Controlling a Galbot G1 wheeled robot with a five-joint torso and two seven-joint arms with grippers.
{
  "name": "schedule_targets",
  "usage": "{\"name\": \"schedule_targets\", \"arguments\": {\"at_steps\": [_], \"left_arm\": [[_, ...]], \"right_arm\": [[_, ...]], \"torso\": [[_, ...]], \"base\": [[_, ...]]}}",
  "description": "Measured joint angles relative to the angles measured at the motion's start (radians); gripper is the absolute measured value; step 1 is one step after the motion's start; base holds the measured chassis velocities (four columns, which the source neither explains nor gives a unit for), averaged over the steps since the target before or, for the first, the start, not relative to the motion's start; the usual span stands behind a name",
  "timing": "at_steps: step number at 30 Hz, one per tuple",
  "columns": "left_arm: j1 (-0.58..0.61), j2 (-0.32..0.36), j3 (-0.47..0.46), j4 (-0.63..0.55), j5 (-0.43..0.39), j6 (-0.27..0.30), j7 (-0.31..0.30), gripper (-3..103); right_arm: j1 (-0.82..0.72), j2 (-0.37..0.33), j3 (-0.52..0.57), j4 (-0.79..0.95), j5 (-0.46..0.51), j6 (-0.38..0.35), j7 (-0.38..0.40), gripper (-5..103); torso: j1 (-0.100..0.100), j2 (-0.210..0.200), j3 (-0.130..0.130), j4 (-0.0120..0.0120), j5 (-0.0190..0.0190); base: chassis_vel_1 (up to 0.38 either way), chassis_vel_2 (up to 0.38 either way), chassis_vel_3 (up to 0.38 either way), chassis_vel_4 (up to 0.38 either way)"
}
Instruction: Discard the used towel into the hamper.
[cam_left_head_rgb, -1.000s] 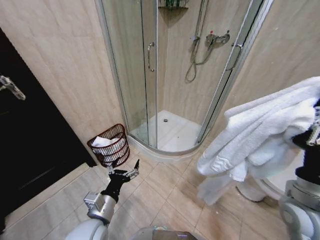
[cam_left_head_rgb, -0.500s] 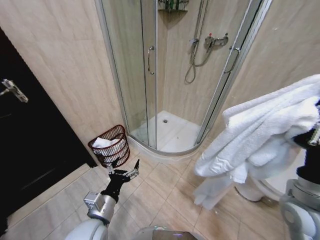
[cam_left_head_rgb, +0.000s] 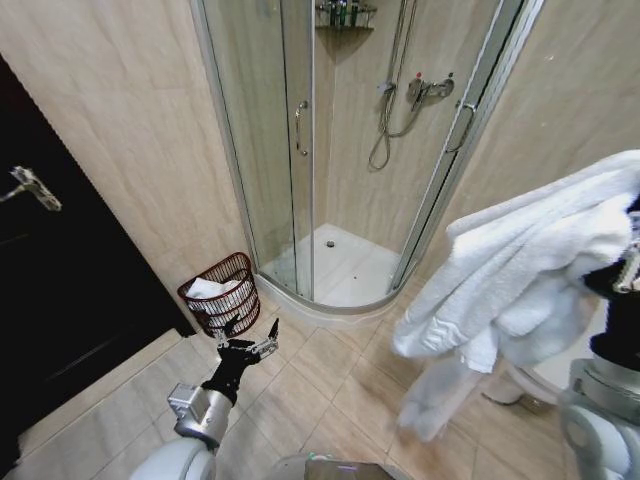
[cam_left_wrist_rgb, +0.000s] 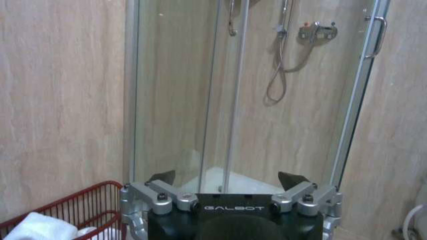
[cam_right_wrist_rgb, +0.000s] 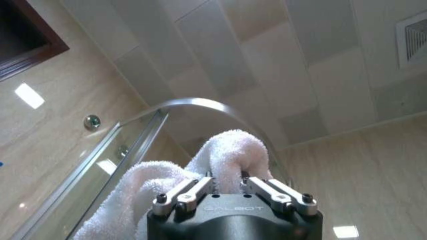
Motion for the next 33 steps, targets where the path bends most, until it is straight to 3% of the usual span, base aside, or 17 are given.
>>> {"name": "schedule_targets", "arguments": {"at_steps": [33], "left_arm": [[0.0,0.0,0.0,0.0,0.0,0.0,0.0,100]], "right_arm": [[-0.003,-0.005,-0.014,0.0,-0.006,-0.008,0.006,11]], "torso": [[0.074,0.169,0.095,-0.0001,0.0001]], "base": [[0.0,0.0,0.0,0.0]]}}
